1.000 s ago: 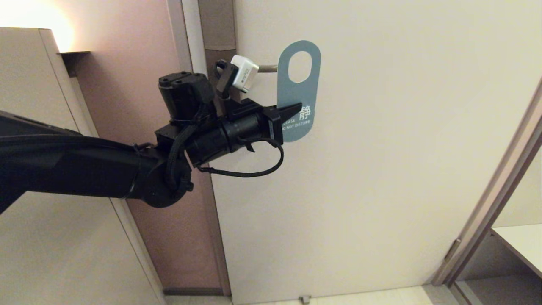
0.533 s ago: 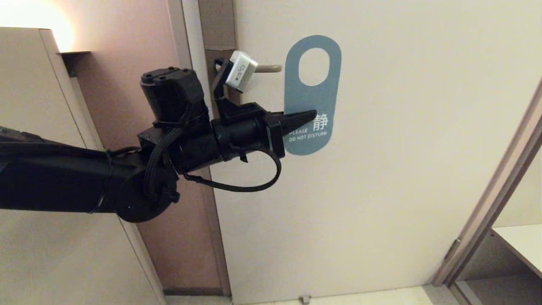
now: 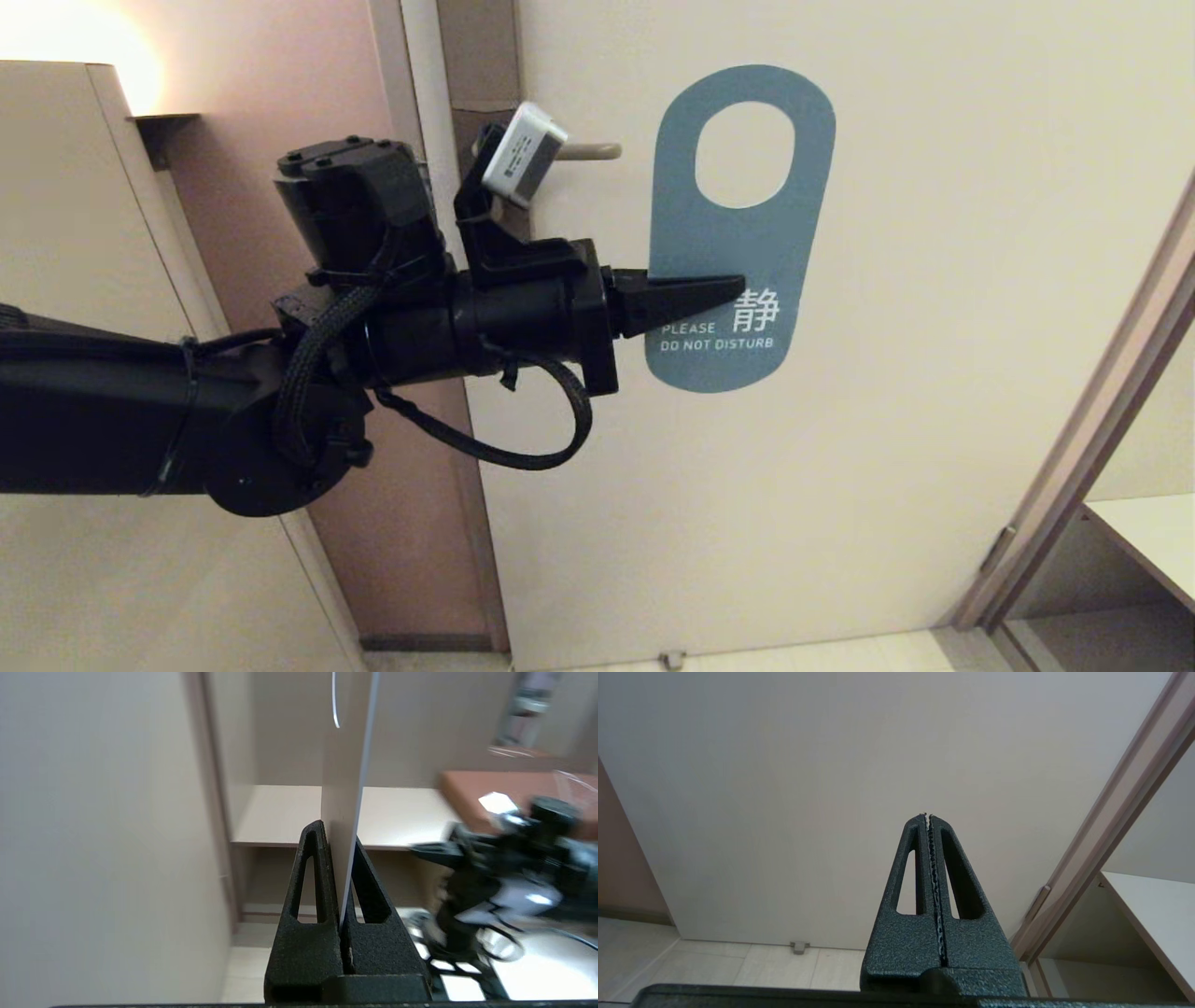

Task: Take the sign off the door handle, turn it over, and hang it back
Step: Hand it to the other hand

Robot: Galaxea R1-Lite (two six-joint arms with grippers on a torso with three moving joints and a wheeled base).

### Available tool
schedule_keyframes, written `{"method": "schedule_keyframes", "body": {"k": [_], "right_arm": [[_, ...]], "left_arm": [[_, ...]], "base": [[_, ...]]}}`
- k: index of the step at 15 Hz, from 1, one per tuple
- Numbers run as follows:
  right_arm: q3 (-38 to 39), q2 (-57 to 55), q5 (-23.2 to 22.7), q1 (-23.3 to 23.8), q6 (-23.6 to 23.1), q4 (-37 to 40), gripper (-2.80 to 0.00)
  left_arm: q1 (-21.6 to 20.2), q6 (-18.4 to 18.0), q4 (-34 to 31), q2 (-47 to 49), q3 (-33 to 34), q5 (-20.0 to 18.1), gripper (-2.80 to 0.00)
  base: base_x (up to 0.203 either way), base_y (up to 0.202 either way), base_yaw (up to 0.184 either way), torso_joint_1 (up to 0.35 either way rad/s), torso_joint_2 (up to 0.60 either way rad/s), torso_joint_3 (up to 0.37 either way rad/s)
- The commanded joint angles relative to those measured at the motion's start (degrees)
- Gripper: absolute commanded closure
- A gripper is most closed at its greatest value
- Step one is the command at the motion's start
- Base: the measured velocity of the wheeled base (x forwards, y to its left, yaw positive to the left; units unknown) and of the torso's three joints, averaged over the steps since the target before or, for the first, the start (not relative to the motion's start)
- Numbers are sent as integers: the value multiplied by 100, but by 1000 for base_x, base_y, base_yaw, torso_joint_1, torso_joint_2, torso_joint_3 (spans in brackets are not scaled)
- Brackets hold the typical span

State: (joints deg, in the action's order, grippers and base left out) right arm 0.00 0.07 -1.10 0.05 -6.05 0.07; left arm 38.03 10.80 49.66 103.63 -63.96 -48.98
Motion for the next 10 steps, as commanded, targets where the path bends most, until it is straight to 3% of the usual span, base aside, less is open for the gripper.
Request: {"method": "schedule_keyframes", "body": {"k": [1,4,10], "right_arm": [[0,-7,-5,-5,-9,1,0],[0,-7,-5,3,-4,1,0],[0,-7,-5,4,-8,1,0]], "left_arm": [[2,24,26,-102,64,-255,0],[9,337,67,-300,313,-810,0],[178,370,87,-370,369,-824,0]], "base": [[0,0,0,0,0,0],[0,0,0,0,0,0],[0,0,0,0,0,0]]}}
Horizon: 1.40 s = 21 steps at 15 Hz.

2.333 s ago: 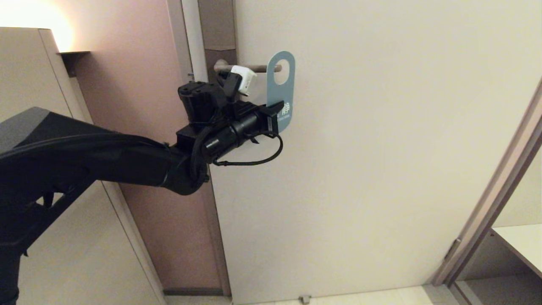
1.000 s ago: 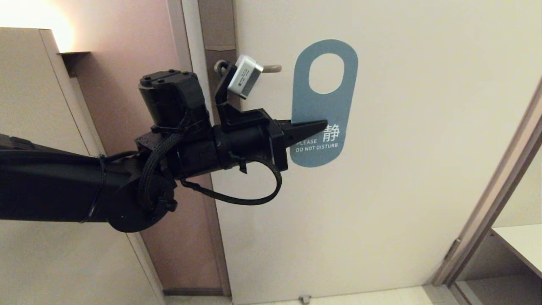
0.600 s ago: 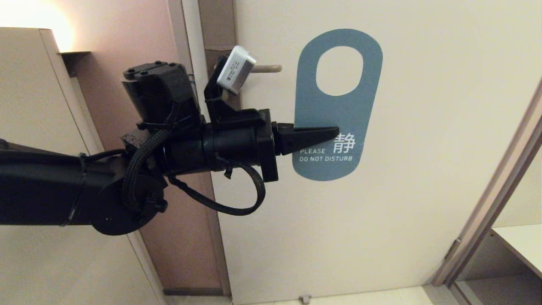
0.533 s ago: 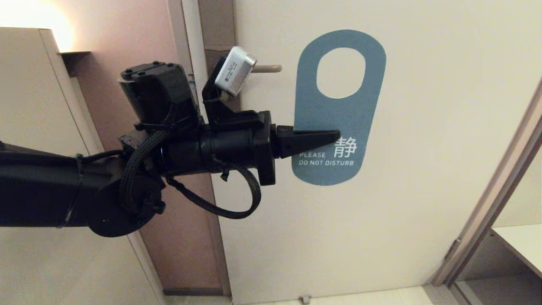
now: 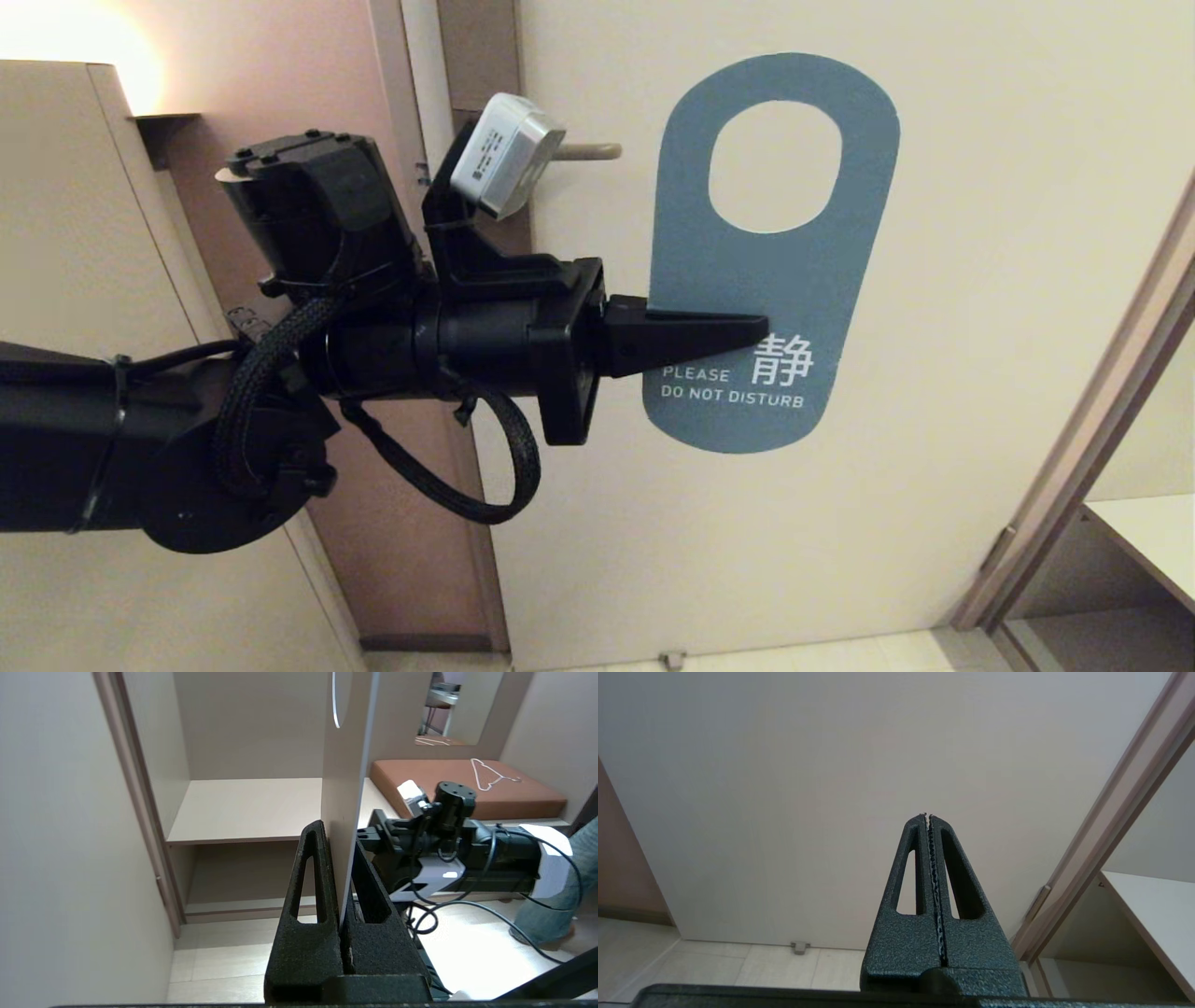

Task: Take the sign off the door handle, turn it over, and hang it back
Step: Hand it to the other hand

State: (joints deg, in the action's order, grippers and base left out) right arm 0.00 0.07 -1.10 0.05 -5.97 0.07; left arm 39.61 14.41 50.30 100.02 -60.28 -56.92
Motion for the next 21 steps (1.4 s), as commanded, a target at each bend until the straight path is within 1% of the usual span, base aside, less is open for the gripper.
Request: {"method": "schedule_keyframes", "body": {"k": [1,6,11,13,15,17,19,21], "right_arm": [[0,-7,-5,-5,-2,1,0],[0,-7,-5,-5,-39,-7,0],[-57,-7,-7,-2,-24,28,0],[-255,-26,-34,-5,-25,105,0],[-643,-168,-130,-5,-17,398,0],[-1019,-527,-356,-5,-16,536,0],[-1374,-1022,-768,-4,-17,551,0],[-1811,-1615,-1301,-3,-18,558,0]], "left_arm": [[54,9,24,-9,37,-21,0],[205,1,41,8,131,-21,0],[205,18,94,-44,280,-21,0],[209,18,94,-33,310,-21,0],[223,18,94,-9,315,-21,0],[268,18,128,46,307,-29,0],[301,26,288,171,290,-38,0],[375,199,496,321,206,-47,0]], "base": [[0,0,0,0,0,0],[0,0,0,0,0,0],[0,0,0,0,0,0],[0,0,0,0,0,0],[0,0,0,0,0,0],[0,0,0,0,0,0],[0,0,0,0,0,0],[0,0,0,0,0,0]]}}
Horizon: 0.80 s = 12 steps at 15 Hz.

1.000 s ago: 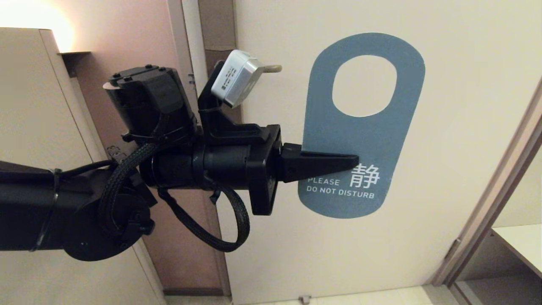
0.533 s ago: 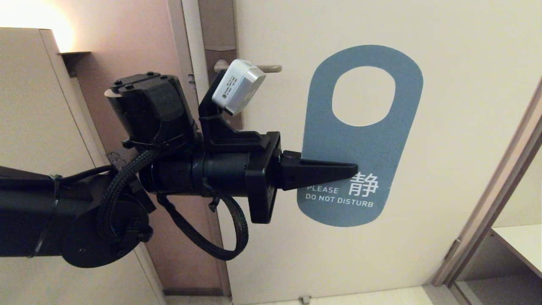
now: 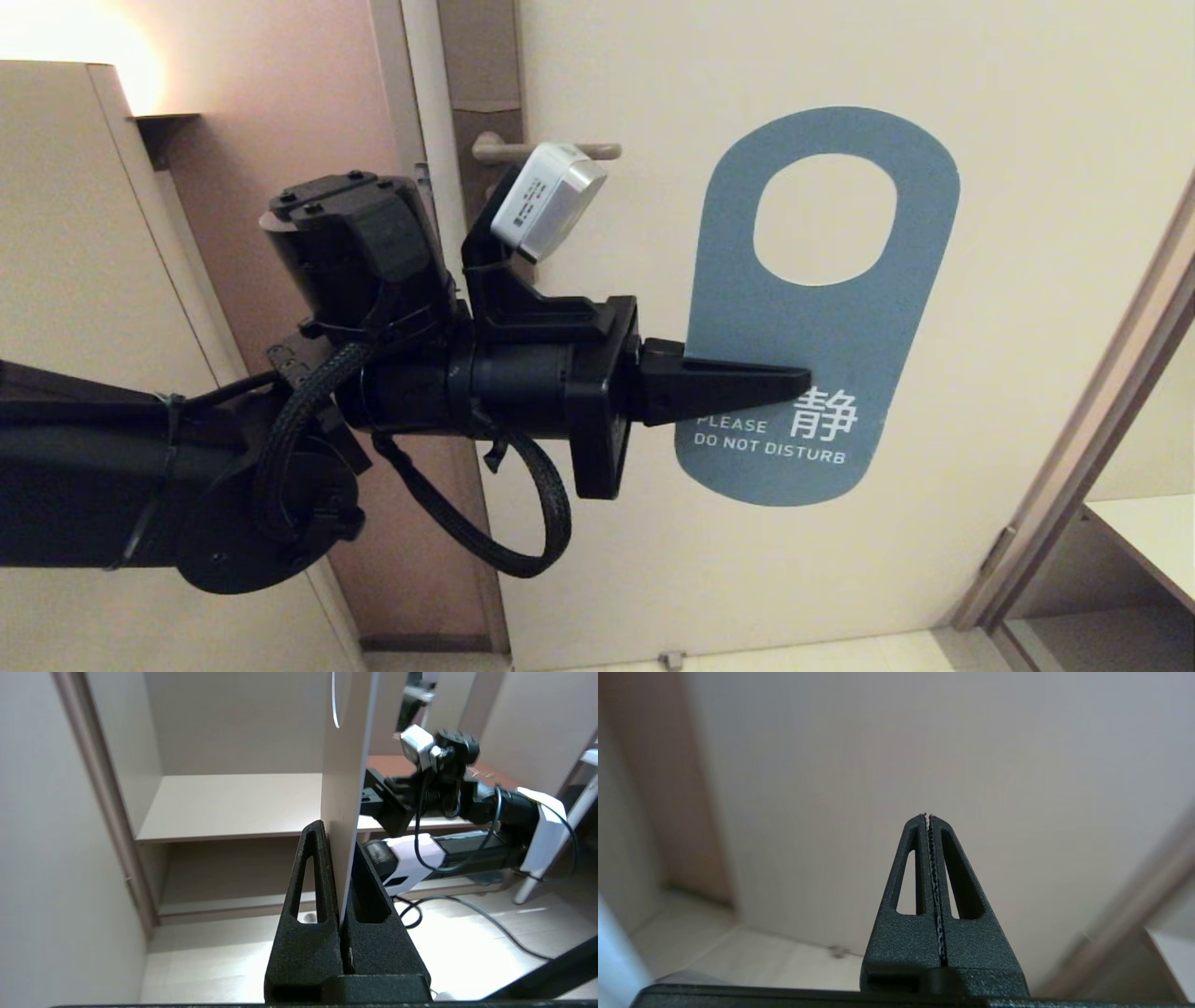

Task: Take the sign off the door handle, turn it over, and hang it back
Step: Hand it to the other hand

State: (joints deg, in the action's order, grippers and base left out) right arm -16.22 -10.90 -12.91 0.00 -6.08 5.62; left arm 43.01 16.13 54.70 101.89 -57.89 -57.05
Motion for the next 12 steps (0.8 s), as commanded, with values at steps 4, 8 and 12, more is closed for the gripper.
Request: {"method": "schedule_keyframes", "body": {"k": [4,8,12], "right_arm": [[-634,-1447,-1054,6,-27,9,0],[-660,-1961,-1623,2,-34,8,0],[-839,-2523,-1964,0,-42,-10,0]], "left_arm": [[216,149,368,549,-252,-264,0],[539,299,1021,1258,-405,-337,0],[748,1038,1885,1881,-881,-309,0]], "base": [[0,0,0,0,0,0],[0,0,0,0,0,0],[0,0,0,0,0,0]]}}
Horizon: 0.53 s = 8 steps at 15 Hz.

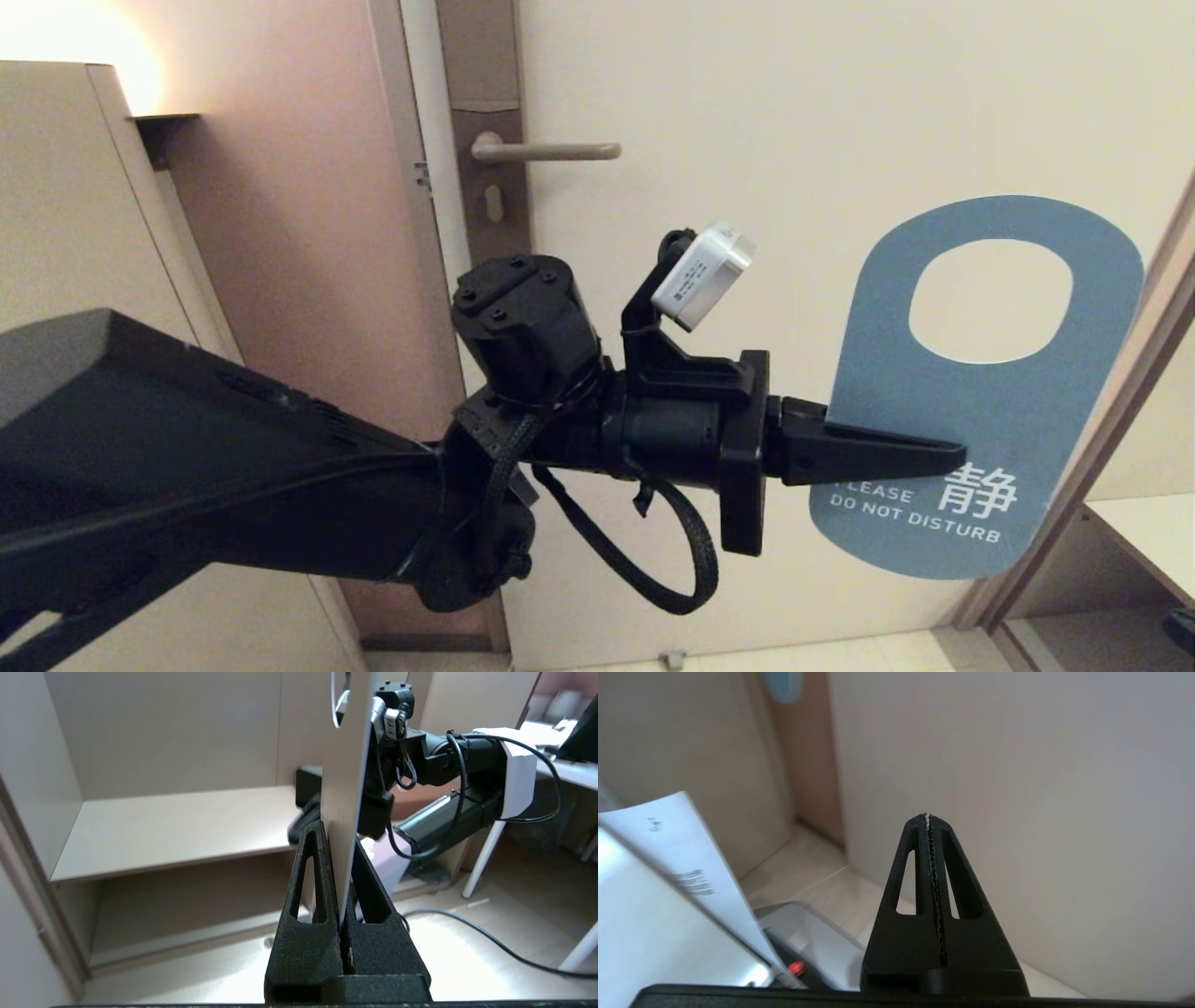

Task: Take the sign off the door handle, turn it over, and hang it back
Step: Hand it to the other hand

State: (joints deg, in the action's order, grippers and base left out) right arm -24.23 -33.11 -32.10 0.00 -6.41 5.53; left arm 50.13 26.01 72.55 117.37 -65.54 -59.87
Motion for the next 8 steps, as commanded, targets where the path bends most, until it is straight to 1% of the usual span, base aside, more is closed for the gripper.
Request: {"method": "schedule_keyframes", "body": {"k": [1,3,4,8], "right_arm": [[-50,-415,-162,0,-9,-18,0],[-38,-517,-231,0,-9,-17,0],[-27,-524,-246,0,-9,0,-280],[26,-664,-274,5,-12,-26,-280]], "left_arm": [[39,151,223,451,-241,-21,0],[32,186,269,532,-293,10,0],[25,186,281,557,-293,19,0],[-30,168,295,594,-284,37,0]], "base": [[0,0,0,0,0,0],[0,0,0,0,0,0],[0,0,0,0,0,0],[0,0,0,0,0,0]]}}
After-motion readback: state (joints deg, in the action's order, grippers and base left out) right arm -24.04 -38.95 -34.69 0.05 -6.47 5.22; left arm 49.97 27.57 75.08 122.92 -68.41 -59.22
